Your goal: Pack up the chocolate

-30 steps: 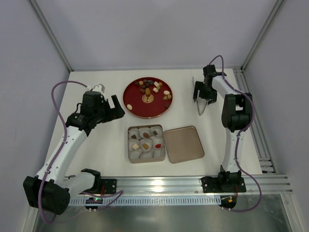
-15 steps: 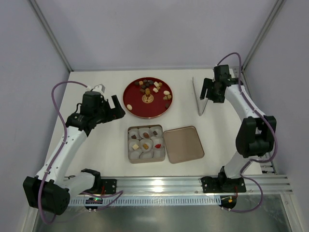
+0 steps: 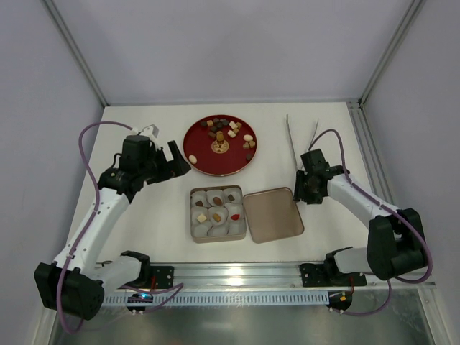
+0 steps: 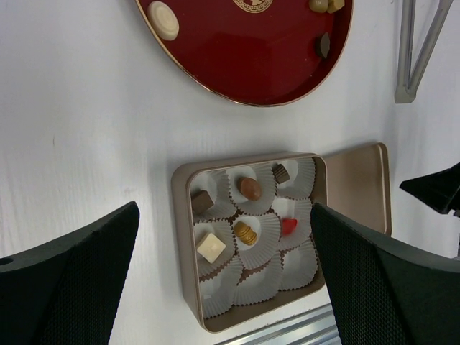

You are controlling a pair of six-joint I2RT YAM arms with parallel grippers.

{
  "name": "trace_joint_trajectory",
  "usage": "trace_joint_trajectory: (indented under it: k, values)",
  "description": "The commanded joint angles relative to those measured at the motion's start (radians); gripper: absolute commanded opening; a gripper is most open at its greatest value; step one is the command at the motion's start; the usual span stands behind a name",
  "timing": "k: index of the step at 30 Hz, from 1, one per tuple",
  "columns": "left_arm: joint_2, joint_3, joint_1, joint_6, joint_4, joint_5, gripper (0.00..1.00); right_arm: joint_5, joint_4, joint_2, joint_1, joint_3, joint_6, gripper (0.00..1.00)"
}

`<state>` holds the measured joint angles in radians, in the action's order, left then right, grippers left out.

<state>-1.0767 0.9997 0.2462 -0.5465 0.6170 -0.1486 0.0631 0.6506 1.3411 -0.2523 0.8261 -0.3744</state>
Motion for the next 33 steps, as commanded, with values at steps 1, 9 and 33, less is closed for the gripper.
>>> trace_joint_trajectory:
  k: [1, 9, 33]
  values:
    - [0.011, 0.0, -0.002, -0.013, -0.046, -0.049, 1.0, 0.029, -0.065, -0.037, -0.053, -0.042, -0.05, 0.49]
    - [0.017, -0.018, -0.001, -0.053, -0.063, -0.123, 1.0, 0.037, -0.129, 0.042, -0.084, -0.079, -0.07, 0.42]
    - [-0.364, 0.161, 0.464, -0.231, -0.186, -0.042, 0.92, 0.02, -0.18, 0.104, -0.047, -0.071, -0.032, 0.04]
